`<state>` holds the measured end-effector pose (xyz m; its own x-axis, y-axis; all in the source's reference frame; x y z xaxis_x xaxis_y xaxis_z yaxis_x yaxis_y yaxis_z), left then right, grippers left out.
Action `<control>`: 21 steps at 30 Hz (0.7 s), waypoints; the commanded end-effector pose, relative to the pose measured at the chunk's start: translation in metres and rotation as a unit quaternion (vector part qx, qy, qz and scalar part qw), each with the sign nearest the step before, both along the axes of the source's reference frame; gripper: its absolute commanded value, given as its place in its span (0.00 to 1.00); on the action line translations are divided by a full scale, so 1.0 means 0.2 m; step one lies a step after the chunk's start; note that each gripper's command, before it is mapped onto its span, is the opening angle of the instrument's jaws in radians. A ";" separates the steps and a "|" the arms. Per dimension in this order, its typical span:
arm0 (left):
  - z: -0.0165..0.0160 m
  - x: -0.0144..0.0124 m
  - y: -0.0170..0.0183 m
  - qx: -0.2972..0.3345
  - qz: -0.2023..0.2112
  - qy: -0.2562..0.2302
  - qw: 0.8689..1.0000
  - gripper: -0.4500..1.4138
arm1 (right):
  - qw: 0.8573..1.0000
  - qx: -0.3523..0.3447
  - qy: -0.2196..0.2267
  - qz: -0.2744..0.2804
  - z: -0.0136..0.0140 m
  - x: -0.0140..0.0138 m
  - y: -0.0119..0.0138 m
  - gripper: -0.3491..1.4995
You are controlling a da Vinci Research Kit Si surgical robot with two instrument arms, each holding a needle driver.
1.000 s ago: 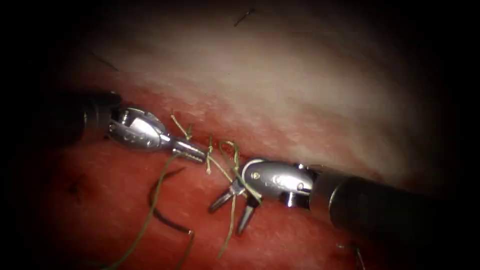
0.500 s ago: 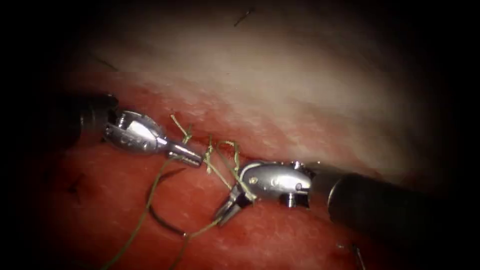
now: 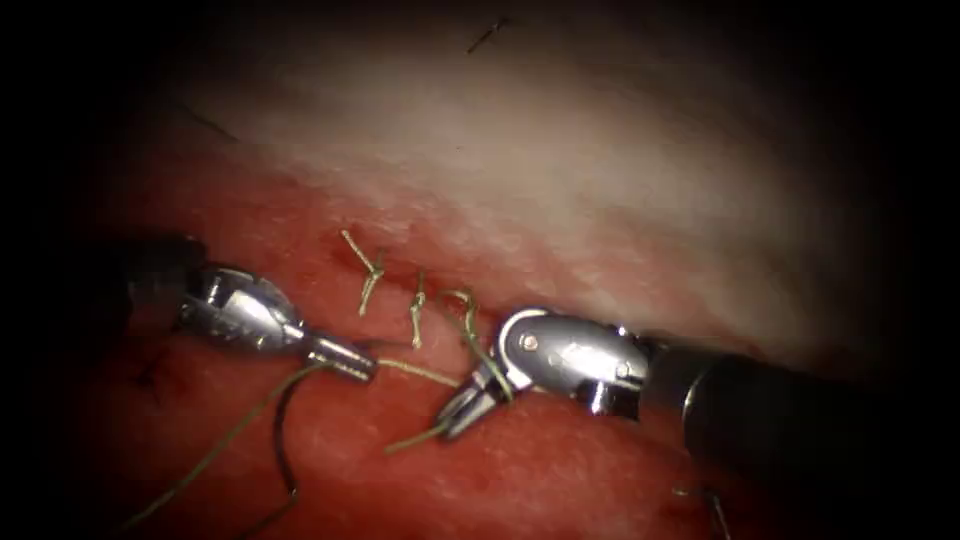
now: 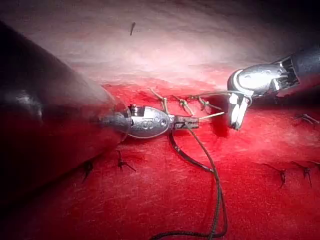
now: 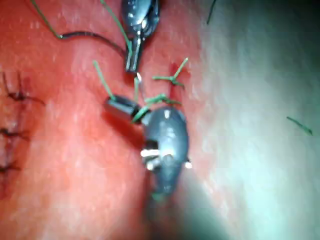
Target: Wound Closure
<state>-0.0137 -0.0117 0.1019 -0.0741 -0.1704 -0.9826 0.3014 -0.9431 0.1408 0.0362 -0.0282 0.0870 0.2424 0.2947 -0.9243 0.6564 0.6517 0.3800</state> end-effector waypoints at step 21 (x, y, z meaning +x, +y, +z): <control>-0.013 -0.004 -0.056 0.001 0.034 0.020 0.999 0.00 | 0.998 0.016 -0.015 0.054 0.010 -0.001 0.010 0.00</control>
<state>-0.0139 -0.0235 0.0984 -0.1085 -0.1773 -0.9782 0.3729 -0.9194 0.1253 0.0353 -0.0264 0.0883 0.2353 0.3540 -0.9052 0.5653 0.7077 0.4237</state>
